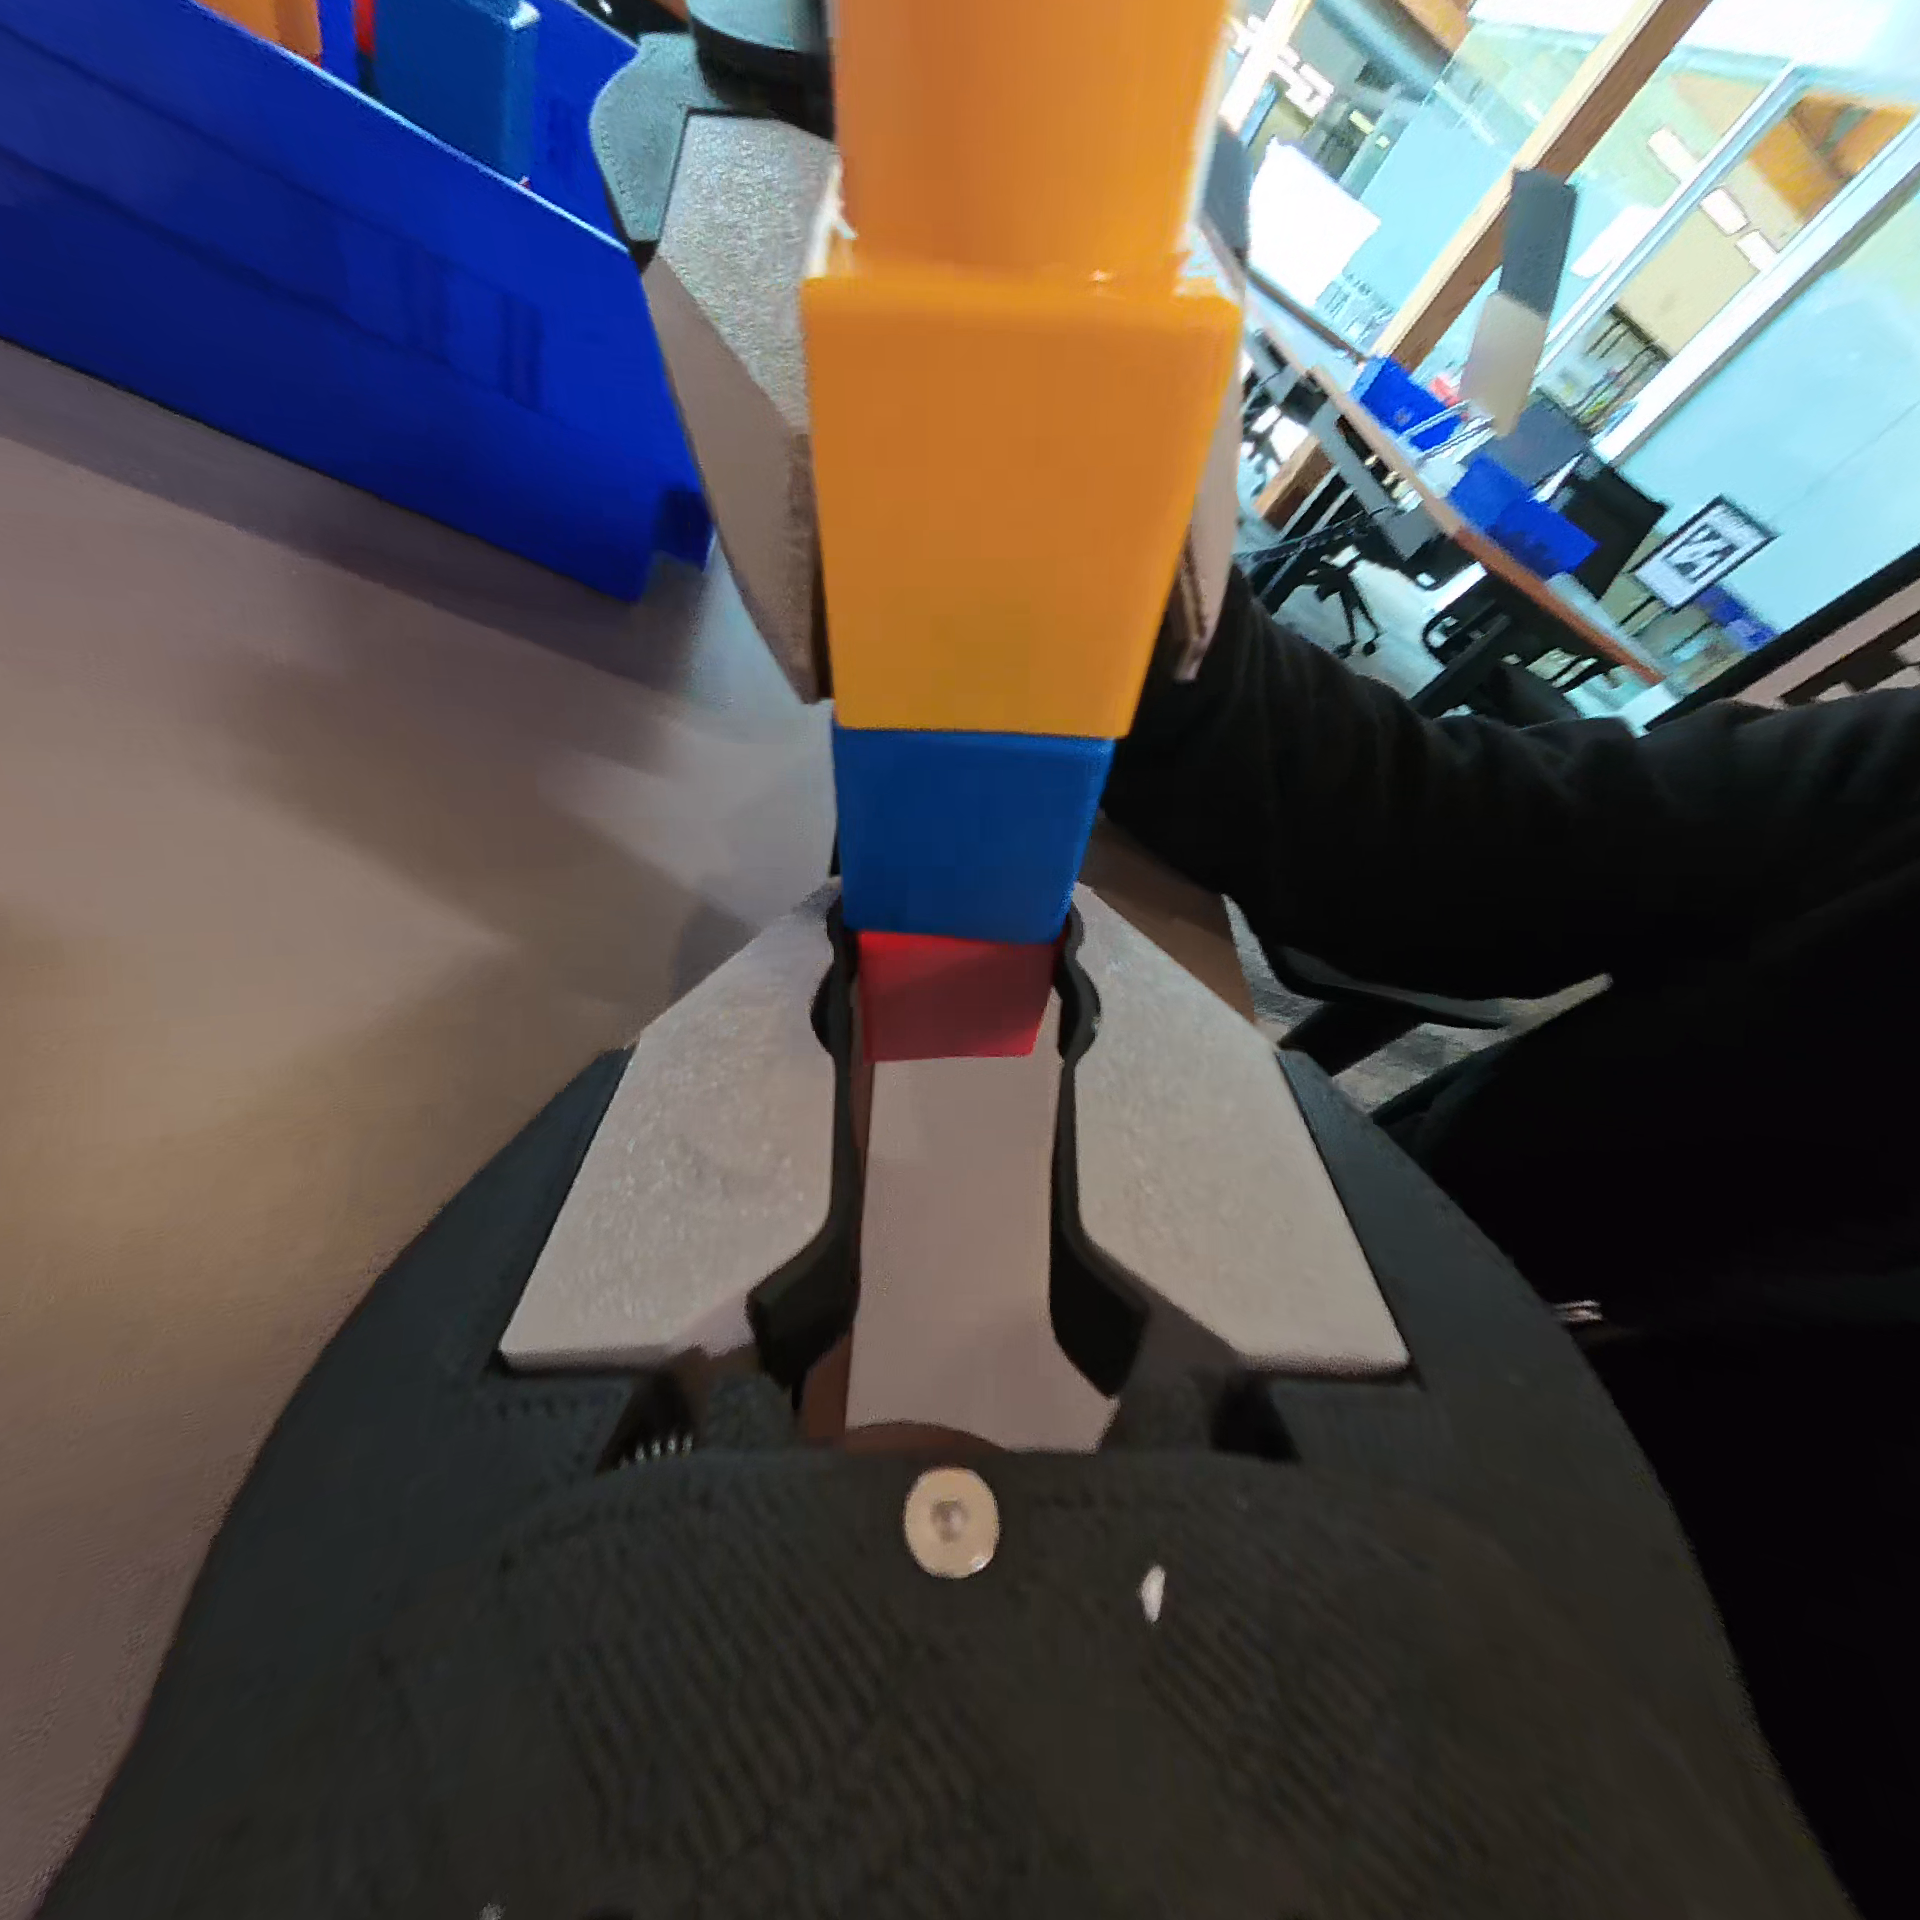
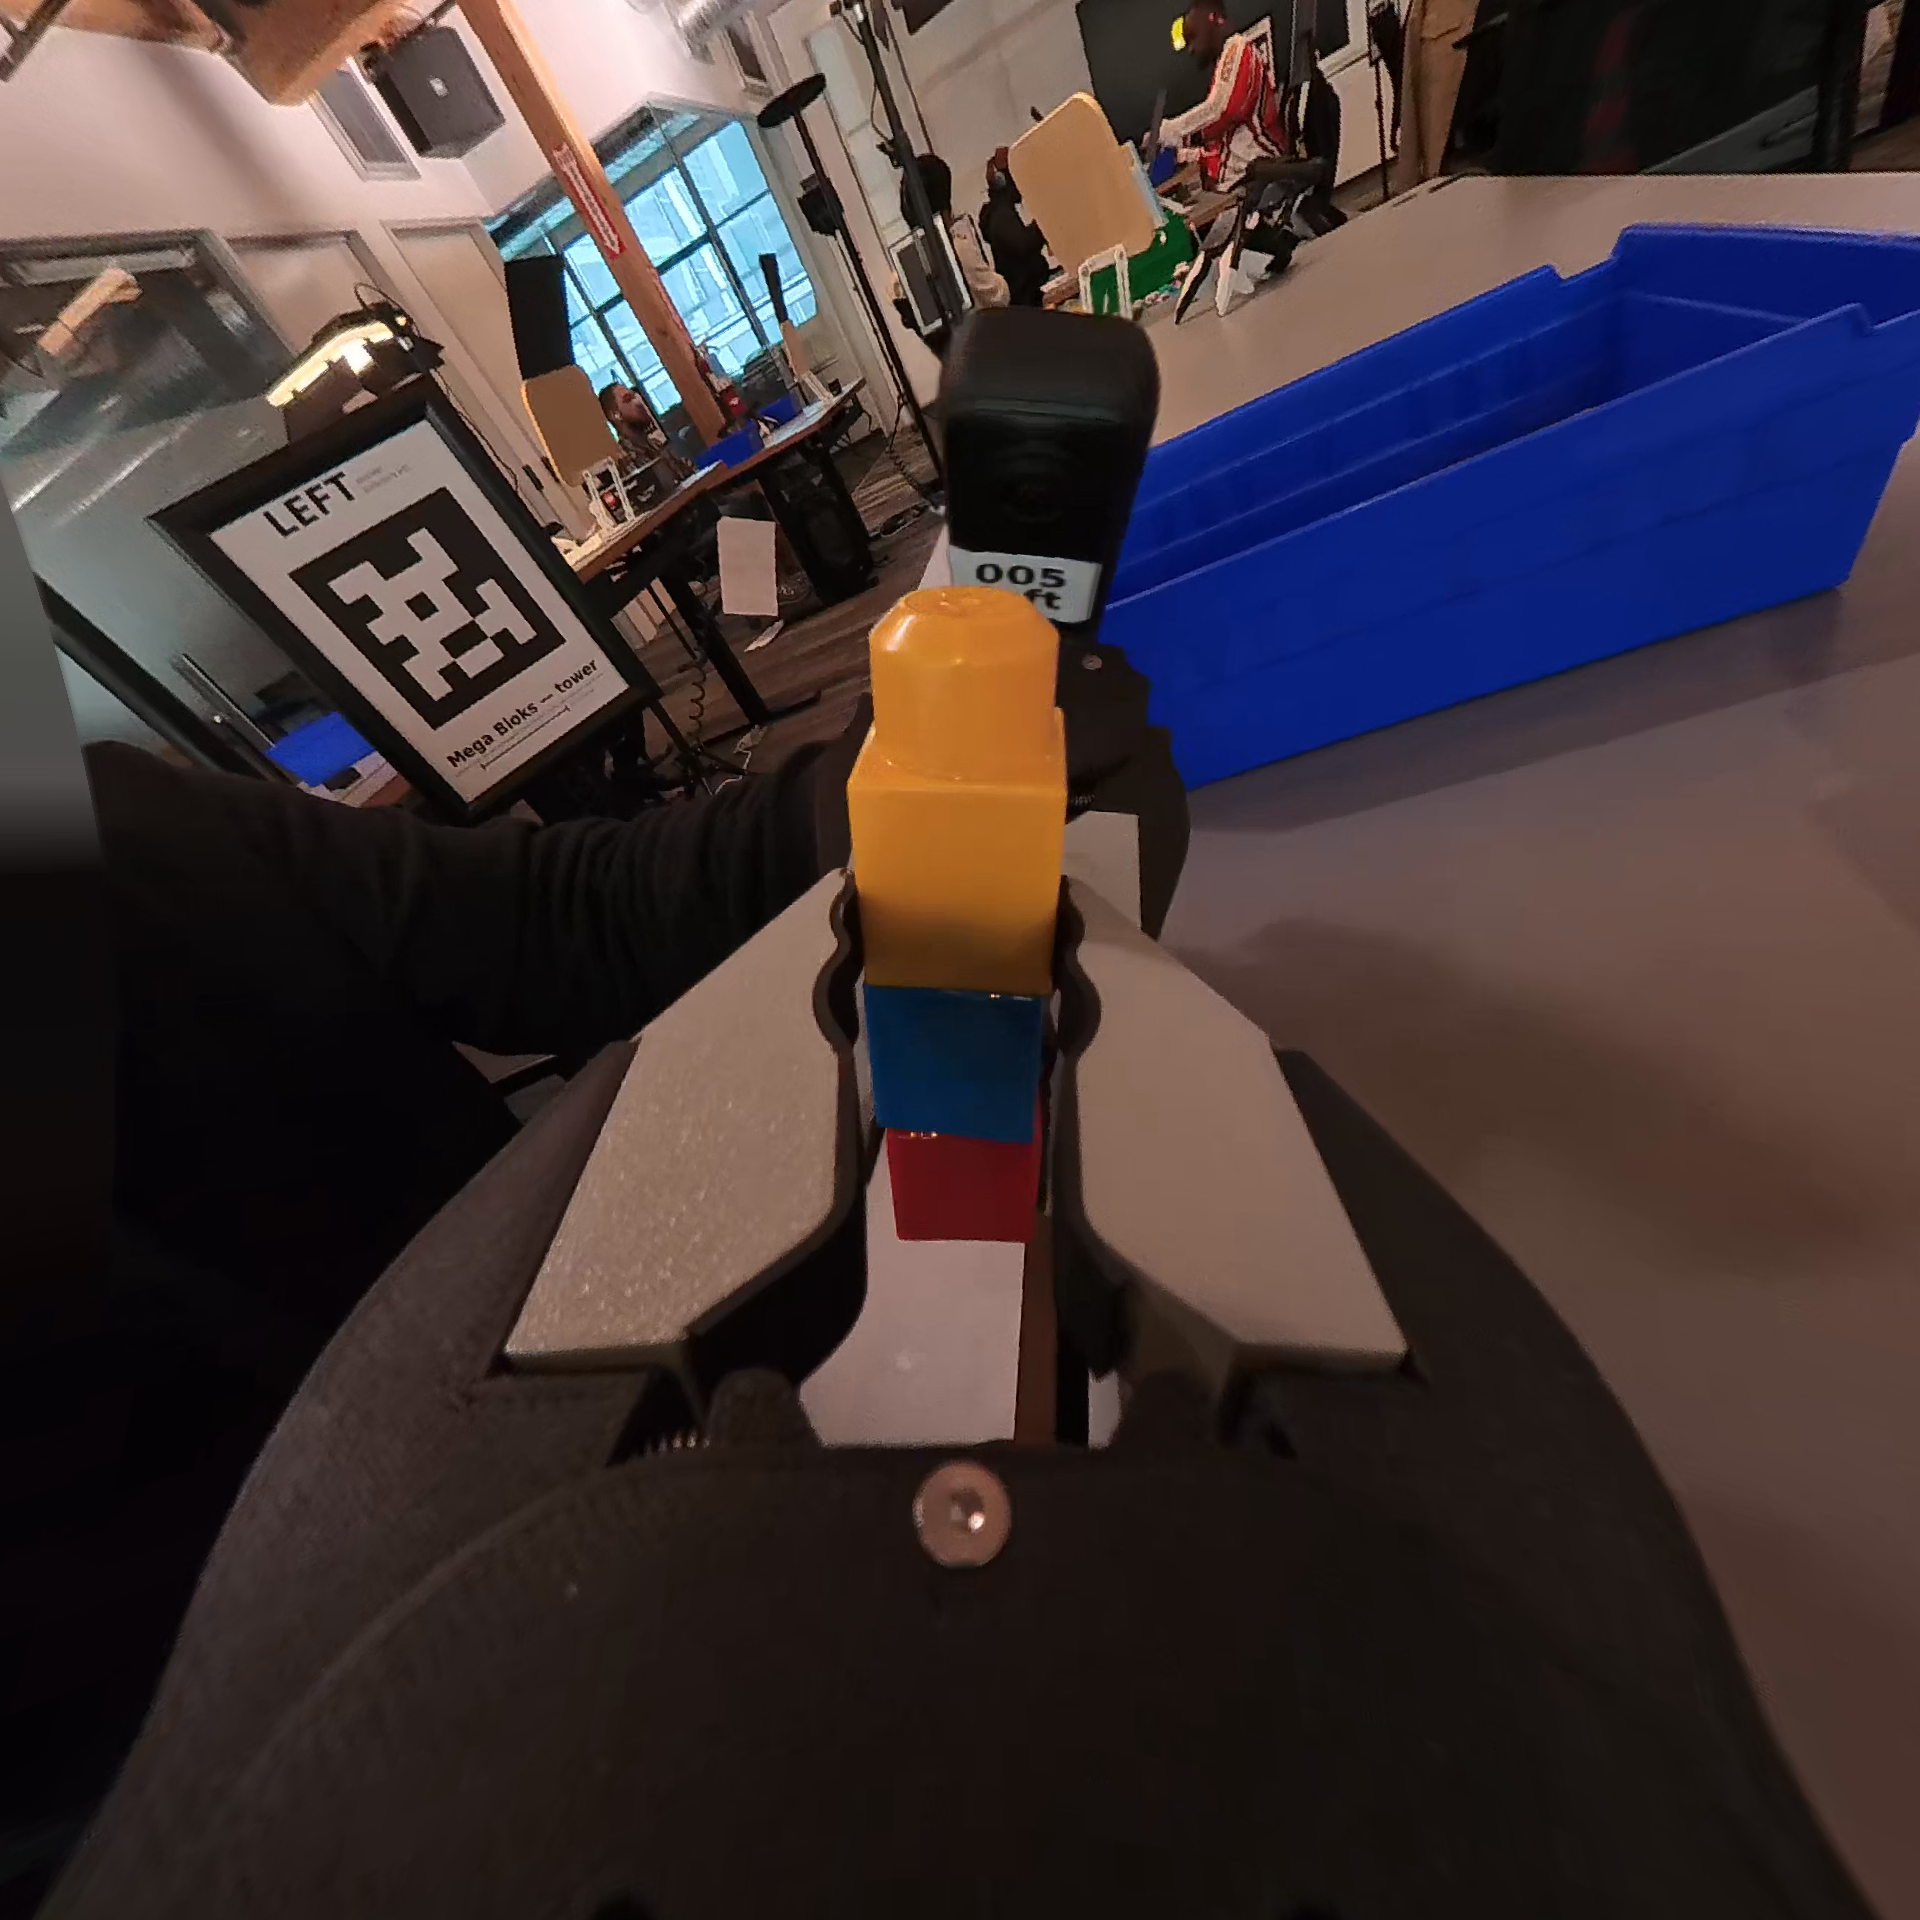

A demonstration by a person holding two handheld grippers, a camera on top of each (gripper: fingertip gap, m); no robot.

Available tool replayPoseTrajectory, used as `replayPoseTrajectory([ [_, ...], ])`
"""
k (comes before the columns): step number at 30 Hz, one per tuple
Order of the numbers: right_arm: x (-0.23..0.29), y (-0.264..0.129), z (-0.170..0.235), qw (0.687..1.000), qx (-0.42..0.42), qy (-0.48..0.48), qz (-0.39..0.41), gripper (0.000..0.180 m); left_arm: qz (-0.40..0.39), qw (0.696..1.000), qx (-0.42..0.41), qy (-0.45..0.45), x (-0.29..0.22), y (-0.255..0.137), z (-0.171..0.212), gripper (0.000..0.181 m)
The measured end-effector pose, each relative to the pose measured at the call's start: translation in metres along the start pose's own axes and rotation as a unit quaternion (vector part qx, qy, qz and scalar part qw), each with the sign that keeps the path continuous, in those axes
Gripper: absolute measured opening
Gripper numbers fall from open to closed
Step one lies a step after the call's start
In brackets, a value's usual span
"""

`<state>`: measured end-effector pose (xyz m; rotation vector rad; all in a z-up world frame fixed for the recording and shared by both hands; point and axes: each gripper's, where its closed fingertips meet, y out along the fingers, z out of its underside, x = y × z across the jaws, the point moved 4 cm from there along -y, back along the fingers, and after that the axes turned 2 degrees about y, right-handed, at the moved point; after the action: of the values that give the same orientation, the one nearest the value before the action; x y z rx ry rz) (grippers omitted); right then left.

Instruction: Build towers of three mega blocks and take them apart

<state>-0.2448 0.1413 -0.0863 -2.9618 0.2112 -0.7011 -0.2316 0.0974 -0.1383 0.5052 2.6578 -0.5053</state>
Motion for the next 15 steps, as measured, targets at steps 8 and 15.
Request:
replayPoseTrajectory([
  [8,0.009,0.002,-0.001,0.999,-0.005,0.002,-0.038,0.033,0.038,0.999,-0.017,0.0,-0.011,0.0,-0.004,0.04],
  [15,0.002,-0.003,-0.005,0.999,-0.024,0.018,-0.024,0.033,0.02,0.999,-0.041,0.001,-0.006,-0.005,-0.01,0.037],
])
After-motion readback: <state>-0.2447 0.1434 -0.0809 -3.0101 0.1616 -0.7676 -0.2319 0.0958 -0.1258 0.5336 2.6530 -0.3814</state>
